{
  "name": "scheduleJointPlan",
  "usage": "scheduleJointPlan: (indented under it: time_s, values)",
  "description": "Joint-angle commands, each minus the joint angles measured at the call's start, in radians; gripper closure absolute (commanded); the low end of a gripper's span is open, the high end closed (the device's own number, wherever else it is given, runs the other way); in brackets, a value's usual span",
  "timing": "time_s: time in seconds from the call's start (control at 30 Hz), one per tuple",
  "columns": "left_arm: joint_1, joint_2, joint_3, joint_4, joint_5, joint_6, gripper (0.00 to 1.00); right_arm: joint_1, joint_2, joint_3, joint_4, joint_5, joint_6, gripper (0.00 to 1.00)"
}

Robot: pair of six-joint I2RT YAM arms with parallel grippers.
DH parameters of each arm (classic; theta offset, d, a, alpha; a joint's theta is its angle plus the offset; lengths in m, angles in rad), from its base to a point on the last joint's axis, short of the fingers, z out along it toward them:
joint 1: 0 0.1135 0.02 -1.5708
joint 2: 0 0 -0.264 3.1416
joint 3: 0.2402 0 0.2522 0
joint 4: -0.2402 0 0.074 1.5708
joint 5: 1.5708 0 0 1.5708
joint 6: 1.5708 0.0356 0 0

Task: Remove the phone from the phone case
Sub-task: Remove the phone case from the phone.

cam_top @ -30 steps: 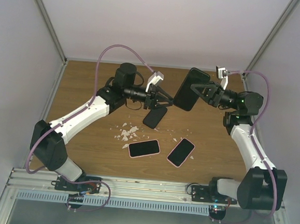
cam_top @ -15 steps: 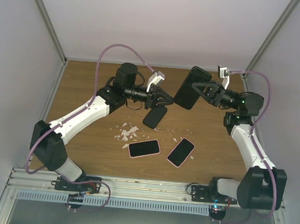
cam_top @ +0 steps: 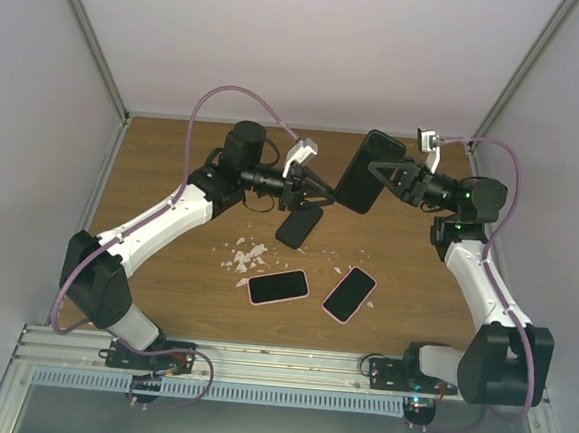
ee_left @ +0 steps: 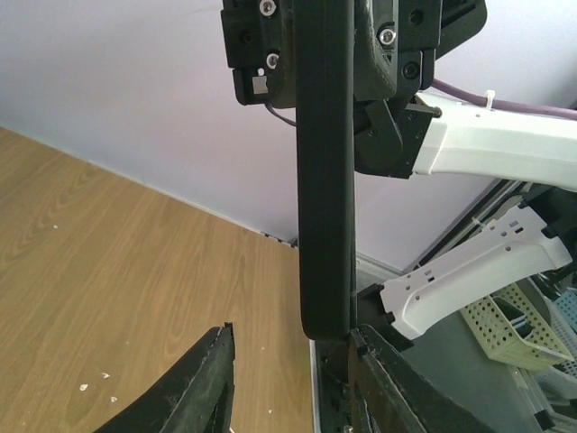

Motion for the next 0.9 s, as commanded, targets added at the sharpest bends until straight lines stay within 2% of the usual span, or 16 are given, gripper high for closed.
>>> scheduleJointPlan:
  time_s: [0.0, 0.13, 0.3, 0.87]
  values:
    - [0.012, 0.014, 0.029, 0.070, 0.002, -0.039, 0.64, 0.009, -0.034, 0.013, 0.012, 0.015, -0.019, 1.00]
    - [0.030, 0.021, 0.021, 0.071, -0.037, -0.049, 0.69, 0.009, -0.038, 0.008, 0.041, 0.009, 0.002, 1.00]
    - [0.032, 0.029, 0.014, 0.048, -0.087, -0.037, 0.73, 0.014, -0.031, -0.003, 0.157, 0.005, 0.091, 1.00]
    - [0.033, 0.059, 0.021, -0.005, -0.216, -0.013, 0.80, 0.066, 0.000, -0.012, 0.389, -0.029, 0.263, 1.00]
